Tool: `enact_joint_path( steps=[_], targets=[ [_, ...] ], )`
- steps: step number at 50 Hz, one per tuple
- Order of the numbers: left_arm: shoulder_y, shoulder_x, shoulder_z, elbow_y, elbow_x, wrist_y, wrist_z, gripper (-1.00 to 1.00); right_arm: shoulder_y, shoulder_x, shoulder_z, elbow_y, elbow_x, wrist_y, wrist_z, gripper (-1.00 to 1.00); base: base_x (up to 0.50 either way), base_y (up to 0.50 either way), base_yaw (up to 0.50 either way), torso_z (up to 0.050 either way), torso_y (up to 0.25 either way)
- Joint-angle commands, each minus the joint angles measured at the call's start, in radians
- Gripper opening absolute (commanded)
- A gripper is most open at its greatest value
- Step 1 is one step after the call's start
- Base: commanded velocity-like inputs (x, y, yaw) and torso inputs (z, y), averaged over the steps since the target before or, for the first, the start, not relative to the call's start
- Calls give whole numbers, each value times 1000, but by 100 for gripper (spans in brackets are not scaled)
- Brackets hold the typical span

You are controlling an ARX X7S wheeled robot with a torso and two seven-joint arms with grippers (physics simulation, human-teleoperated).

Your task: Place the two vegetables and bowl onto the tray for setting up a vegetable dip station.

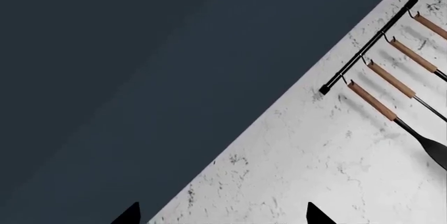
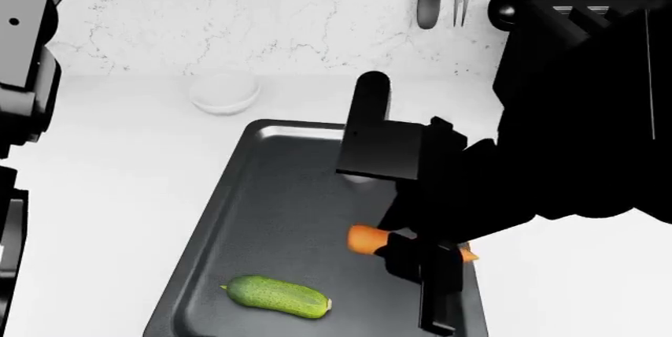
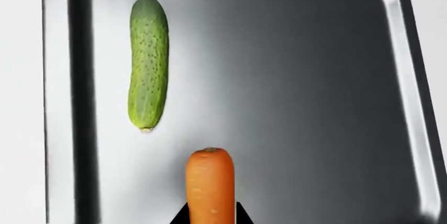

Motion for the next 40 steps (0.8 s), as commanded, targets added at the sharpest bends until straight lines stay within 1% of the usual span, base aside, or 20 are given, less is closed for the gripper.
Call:
enact_joint_path(
  steps=[1,20,30,40],
  targets=[
    [10,-4,0,9,-1,-3,-4,100,-31,-14,-9,-24,21,-1,32,-100,0,0,0,0,0],
    [7,1,4,7,-3,-2,-6,100,-85,-1,-17,-36,49,-29,89,-100,0,0,0,0,0],
    [11,2,6,7,-2,1,-9,100,-111,-4,-22,-36,32,-46,95,-100,0,0,0,0,0],
    [12,0,4,8,-5,-1,-10,100,-146,-32,-37,20,-33,-72,68,-100,0,0,0,0,0]
  ],
)
